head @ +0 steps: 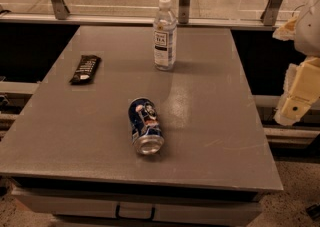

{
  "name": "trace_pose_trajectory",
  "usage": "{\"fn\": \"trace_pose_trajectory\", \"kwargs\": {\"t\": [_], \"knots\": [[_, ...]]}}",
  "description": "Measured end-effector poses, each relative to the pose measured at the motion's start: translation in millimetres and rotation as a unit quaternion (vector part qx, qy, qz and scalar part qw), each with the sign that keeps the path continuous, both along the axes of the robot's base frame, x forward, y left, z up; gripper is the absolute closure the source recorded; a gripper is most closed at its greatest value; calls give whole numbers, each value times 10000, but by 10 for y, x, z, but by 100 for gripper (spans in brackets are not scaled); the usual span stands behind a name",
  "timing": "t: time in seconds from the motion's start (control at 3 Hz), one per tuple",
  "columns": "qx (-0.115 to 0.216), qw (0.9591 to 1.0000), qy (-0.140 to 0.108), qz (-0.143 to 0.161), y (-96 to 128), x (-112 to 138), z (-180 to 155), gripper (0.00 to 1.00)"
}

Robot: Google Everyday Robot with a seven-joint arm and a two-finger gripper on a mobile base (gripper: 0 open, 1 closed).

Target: Pick blue plastic bottle

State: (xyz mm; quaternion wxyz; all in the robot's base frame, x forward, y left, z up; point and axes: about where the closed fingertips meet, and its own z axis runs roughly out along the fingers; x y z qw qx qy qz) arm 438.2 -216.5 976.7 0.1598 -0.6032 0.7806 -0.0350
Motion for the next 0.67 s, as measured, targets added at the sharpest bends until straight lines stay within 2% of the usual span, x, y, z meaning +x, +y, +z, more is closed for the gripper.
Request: {"fn": "trace_pose_trajectory", "kwargs": {"t": [0.33, 0.67], "knots": [[5, 10000, -13, 5, 7, 5, 4, 0], [203, 9994, -159, 246, 282, 278, -103, 0]]}}
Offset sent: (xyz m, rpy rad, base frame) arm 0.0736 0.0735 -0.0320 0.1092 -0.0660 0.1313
